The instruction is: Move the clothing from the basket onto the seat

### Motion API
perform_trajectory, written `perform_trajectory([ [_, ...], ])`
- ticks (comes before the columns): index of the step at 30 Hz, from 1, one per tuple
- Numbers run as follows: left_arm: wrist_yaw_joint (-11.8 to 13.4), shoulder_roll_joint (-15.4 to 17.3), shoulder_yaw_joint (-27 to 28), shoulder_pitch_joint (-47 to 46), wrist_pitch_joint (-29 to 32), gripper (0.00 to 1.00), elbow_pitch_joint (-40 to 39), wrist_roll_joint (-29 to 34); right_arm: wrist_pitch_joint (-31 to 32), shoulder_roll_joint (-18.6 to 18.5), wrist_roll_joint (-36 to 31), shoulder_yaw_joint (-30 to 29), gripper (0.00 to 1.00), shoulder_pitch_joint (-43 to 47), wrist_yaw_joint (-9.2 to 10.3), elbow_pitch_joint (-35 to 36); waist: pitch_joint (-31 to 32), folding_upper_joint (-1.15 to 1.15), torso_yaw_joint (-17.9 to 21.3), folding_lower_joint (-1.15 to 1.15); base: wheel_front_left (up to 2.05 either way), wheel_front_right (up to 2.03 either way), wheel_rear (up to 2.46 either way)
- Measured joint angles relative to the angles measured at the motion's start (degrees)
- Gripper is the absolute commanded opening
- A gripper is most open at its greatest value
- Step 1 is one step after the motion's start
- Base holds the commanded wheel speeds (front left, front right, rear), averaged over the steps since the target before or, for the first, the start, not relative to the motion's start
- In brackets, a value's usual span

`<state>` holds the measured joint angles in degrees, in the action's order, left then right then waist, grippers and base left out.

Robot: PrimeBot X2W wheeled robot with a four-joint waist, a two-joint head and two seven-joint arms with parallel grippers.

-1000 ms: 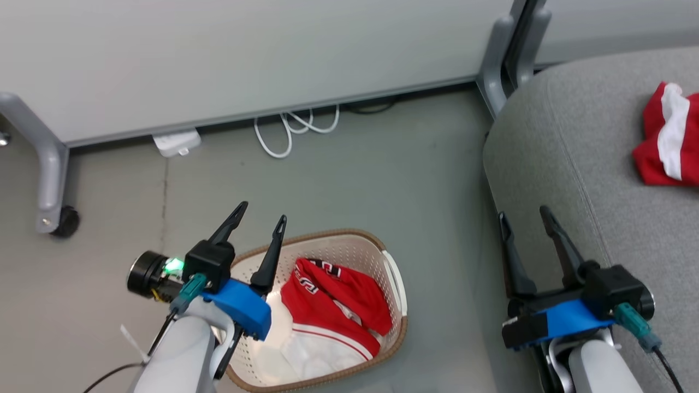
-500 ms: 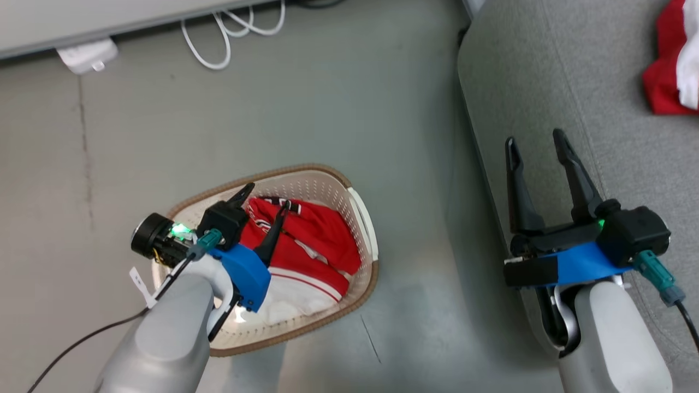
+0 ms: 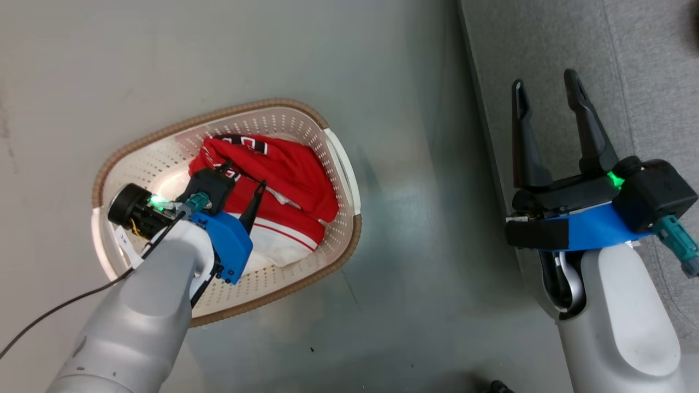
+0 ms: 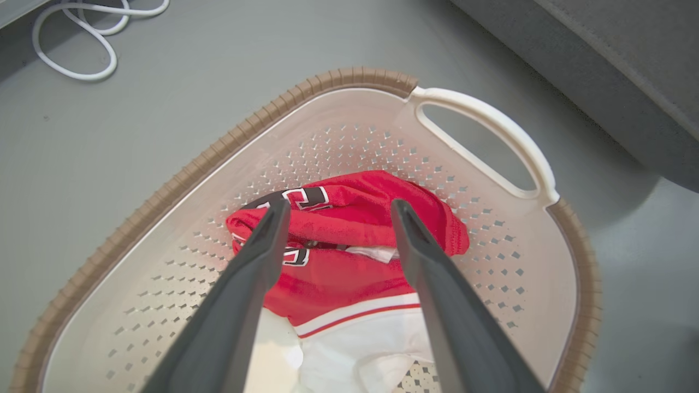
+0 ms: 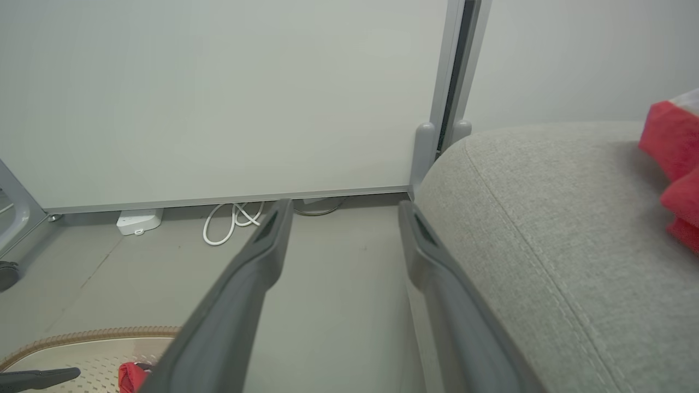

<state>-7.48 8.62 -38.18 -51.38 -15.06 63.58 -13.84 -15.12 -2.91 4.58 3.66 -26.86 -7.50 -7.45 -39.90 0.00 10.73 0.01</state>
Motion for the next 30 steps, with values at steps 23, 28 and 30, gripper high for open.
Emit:
perform_trajectory([
  [23,0.59,1.25,0.65,-13.29,1.41,1.00,9.26,-7.24,0.00,0.00,-1.56,-0.73,1.00,-4.12,-0.01,5.27,-15.85,0.00,1.06,-0.01,0.00,0.00,0.00],
  [28,1.26,1.70,1.65,-14.72,2.97,1.00,9.81,-8.75,0.00,0.00,-1.56,-0.56,1.00,-4.67,-0.01,5.70,-17.74,0.00,1.28,-0.01,0.00,0.00,0.00],
  [30,1.33,1.87,1.62,-15.05,3.22,1.00,9.94,-8.76,0.00,0.00,-1.56,-0.56,1.00,-4.69,0.00,5.84,-18.41,0.00,1.41,-0.01,0.00,0.00,0.00],
])
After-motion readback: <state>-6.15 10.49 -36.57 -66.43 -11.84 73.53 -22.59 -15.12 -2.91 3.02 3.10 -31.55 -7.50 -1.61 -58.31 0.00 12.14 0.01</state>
